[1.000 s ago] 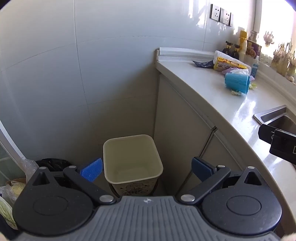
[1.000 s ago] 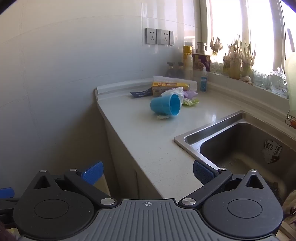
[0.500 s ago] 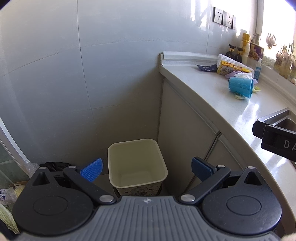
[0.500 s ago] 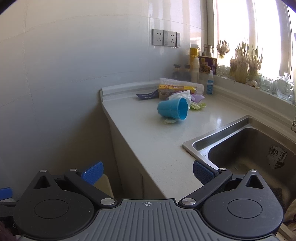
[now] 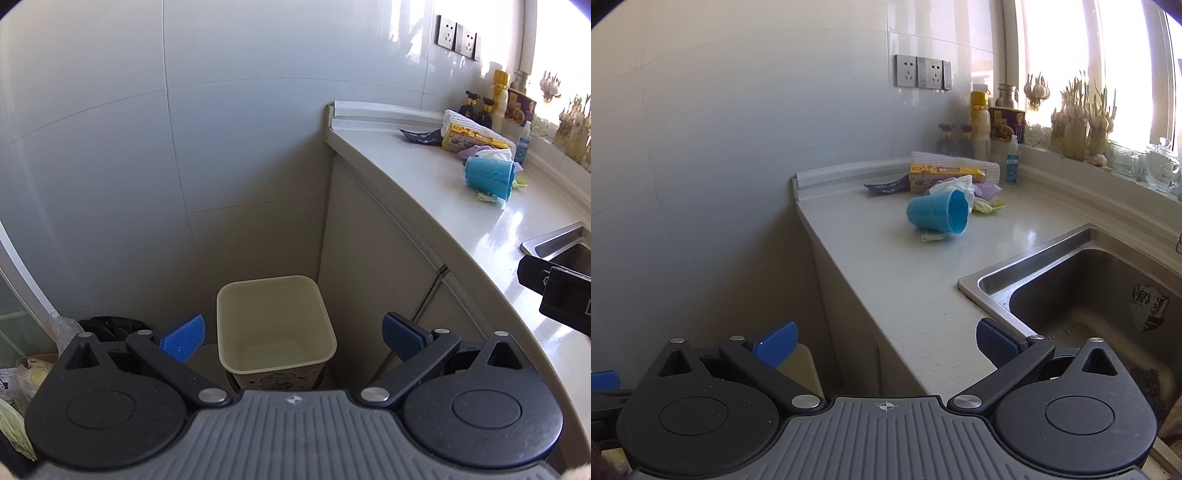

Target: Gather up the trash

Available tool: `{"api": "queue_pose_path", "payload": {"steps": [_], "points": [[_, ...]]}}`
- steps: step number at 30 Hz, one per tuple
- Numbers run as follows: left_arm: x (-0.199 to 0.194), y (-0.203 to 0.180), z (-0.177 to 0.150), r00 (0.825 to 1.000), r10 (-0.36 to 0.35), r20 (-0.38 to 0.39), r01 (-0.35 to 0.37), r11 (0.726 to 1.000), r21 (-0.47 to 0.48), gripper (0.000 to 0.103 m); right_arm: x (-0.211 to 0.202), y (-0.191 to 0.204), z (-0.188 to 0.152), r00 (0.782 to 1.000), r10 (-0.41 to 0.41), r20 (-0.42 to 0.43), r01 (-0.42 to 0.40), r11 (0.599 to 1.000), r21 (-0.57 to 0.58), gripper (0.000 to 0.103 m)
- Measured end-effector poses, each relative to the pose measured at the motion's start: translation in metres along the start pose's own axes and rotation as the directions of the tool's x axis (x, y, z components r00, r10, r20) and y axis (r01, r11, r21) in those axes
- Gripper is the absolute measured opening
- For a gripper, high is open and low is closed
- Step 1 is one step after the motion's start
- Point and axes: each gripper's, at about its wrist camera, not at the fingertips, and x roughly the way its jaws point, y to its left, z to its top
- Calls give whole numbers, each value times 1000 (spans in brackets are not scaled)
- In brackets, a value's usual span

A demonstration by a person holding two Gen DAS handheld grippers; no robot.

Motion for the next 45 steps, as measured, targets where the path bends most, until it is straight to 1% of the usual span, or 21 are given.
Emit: {"api": "queue_pose_path", "payload": {"steps": [38,45], "points": [[3,-1,3,1000,-6,-7,6,1000,14,103,7,-5,0,1000,14,-27,-14,1000,7,103],[-2,-3,6,1000,-12,-2,12,1000,23,103,3,-7,4,1000,22,-17,-22,1000,15,103]]}}
